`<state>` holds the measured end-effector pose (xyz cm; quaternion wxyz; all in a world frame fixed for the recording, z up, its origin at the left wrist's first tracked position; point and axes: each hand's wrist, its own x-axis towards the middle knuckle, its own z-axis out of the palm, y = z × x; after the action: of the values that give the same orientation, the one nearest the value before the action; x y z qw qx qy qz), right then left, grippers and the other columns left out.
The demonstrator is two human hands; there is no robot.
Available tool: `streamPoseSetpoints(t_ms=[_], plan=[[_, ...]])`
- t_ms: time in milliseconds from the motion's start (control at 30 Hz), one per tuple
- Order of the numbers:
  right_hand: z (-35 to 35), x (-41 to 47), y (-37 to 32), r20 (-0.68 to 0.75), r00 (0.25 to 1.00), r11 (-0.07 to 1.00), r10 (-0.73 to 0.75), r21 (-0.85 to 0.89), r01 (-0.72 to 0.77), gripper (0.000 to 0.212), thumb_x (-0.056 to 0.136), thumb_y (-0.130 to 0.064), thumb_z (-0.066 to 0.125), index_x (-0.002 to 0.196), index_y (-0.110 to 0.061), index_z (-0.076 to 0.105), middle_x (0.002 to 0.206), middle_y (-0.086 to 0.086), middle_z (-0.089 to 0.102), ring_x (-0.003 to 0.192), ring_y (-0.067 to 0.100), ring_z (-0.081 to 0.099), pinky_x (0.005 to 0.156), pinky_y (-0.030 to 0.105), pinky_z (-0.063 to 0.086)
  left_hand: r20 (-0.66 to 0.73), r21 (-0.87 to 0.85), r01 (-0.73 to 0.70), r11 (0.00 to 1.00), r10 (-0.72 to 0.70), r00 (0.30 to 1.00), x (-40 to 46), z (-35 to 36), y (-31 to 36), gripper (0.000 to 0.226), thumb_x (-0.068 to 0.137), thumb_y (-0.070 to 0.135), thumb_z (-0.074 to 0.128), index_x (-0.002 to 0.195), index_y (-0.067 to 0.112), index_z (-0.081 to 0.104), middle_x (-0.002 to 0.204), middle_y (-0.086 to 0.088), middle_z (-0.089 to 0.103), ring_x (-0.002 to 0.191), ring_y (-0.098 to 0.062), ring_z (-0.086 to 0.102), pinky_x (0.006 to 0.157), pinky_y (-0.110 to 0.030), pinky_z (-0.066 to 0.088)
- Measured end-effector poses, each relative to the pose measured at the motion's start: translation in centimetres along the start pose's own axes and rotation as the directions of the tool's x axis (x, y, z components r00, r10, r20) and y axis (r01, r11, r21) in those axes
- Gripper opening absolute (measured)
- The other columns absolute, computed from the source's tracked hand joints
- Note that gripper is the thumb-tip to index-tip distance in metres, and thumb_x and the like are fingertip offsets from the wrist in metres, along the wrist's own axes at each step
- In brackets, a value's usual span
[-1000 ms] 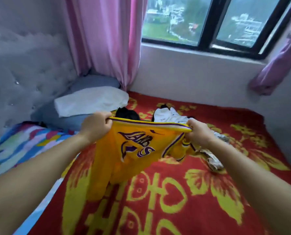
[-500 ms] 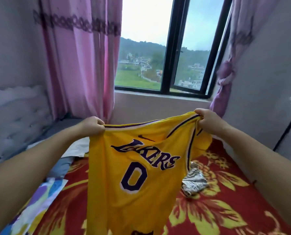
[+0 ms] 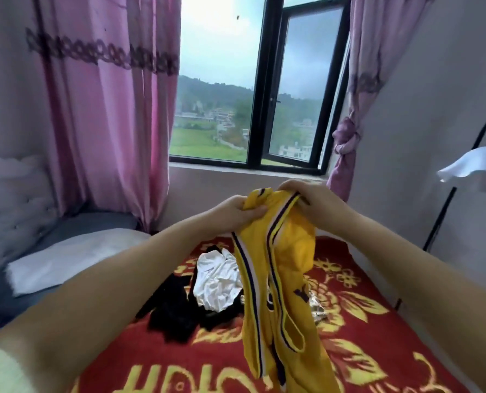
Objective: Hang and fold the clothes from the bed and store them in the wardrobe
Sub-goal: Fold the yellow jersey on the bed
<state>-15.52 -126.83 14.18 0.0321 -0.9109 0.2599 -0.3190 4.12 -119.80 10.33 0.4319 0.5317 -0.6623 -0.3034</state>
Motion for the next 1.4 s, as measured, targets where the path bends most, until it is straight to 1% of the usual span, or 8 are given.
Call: streamPoseSetpoints(t_ms=[100,200,333,467,700,1033,1267,1400], plan=[[-0.7,-1.3,3.1,-0.046,0.944,0.920,0.327,0.244,-0.307,0.038,0.089,0.005,0.039,0.102,-0.021,0.064,0.096,0.007,0.063,0.083,0.022,0.061,0.070,0.025,0.051,-0.073,-0.007,0.041,0.999,-0.041,0.996,0.0,-2.0,-0.6,0.023,0.097,0.026,0.053,0.093,0.009,0.066,0.085,-0.002,0.068,0.073,-0.010,0.065,0.072,-0.023,0.054],[-1.6,-2.0,4.8,0.025,0.776,0.544,0.631,0.699,-0.464,0.029,0.096,-0.002,0.039,0.105,-0.018,0.061,0.088,0.012,0.063,0.069,0.023,0.062,0.056,0.032,0.056,-0.190,-0.023,0.082,0.996,-0.085,0.978,-0.5,-4.1,-1.5,0.023,0.097,0.025,0.054,0.098,0.007,0.068,0.086,-0.003,0.068,0.073,-0.012,0.064,0.070,-0.023,0.052],[-1.8,-2.7,6.2,0.280,0.702,0.215,0.655,0.821,-0.529,0.031,0.088,-0.039,0.064,0.104,-0.012,0.066,0.083,0.009,0.071,0.070,0.022,0.070,0.055,0.036,0.058,-0.248,-0.011,0.132,0.991,-0.130,0.960,-1.4,-6.9,-2.3,0.013,0.093,0.019,0.061,0.097,0.008,0.067,0.084,-0.002,0.068,0.069,-0.010,0.064,0.063,-0.018,0.053],[-1.0,-3.2,7.0,0.443,0.732,0.212,0.518,0.762,-0.611,0.032,0.092,-0.038,0.058,0.110,-0.013,0.068,0.099,0.011,0.073,0.083,0.023,0.071,0.063,0.034,0.058,-0.293,-0.012,0.153,0.988,-0.150,0.944,-2.2,-8.8,-2.4,0.002,0.089,0.015,0.066,0.088,0.013,0.066,0.082,-0.005,0.069,0.071,-0.017,0.066,0.063,-0.023,0.056],[0.1,-3.7,7.7,0.392,0.832,0.101,0.392,0.881,-0.462,0.023,0.080,-0.019,0.058,0.093,-0.022,0.078,0.092,0.009,0.072,0.079,0.022,0.070,0.065,0.036,0.059,-0.362,-0.002,0.124,0.992,-0.117,0.925,-3.3,-10.4,-2.3,0.018,0.079,0.040,0.072,0.087,0.026,0.065,0.074,0.009,0.072,0.064,-0.005,0.069,0.051,-0.016,0.051],[-0.4,-3.3,7.2,0.351,0.752,0.184,0.559,0.831,-0.525,0.043,0.093,-0.040,0.056,0.121,-0.009,0.062,0.103,0.013,0.069,0.085,0.026,0.068,0.068,0.040,0.057,-0.268,0.375,0.188,0.908,-0.088,0.959,-3.9,-12.8,-1.3,0.091,0.058,0.081,0.063,0.085,-0.006,0.066,0.070,-0.012,0.058,0.063,-0.020,0.055,0.057,-0.022,0.045],[0.8,-2.7,5.8,0.447,0.630,0.026,0.635,0.803,-0.596,0.042,0.103,-0.032,0.041,0.125,-0.001,0.058,0.112,0.020,0.066,0.101,0.033,0.065,0.078,0.045,0.055,-0.191,-0.254,0.539,0.803,-0.588,0.786,-4.2,-11.0,-2.3,0.051,0.079,0.045,0.071,0.106,0.004,0.060,0.081,-0.014,0.071,0.071,-0.026,0.069,0.069,-0.040,0.058],[2.8,-1.4,1.6,0.494,0.659,-0.127,0.568,0.843,-0.522,0.040,0.104,-0.025,0.034,0.113,0.004,0.061,0.100,0.025,0.068,0.089,0.035,0.068,0.068,0.046,0.054,-0.054,-0.560,0.523,0.642,-0.659,0.750,-3.1,-5.8,-1.0,0.034,0.102,0.025,0.042,0.074,0.007,0.050,0.046,-0.007,0.058,0.037,-0.016,0.058,0.038,-0.025,0.050]])
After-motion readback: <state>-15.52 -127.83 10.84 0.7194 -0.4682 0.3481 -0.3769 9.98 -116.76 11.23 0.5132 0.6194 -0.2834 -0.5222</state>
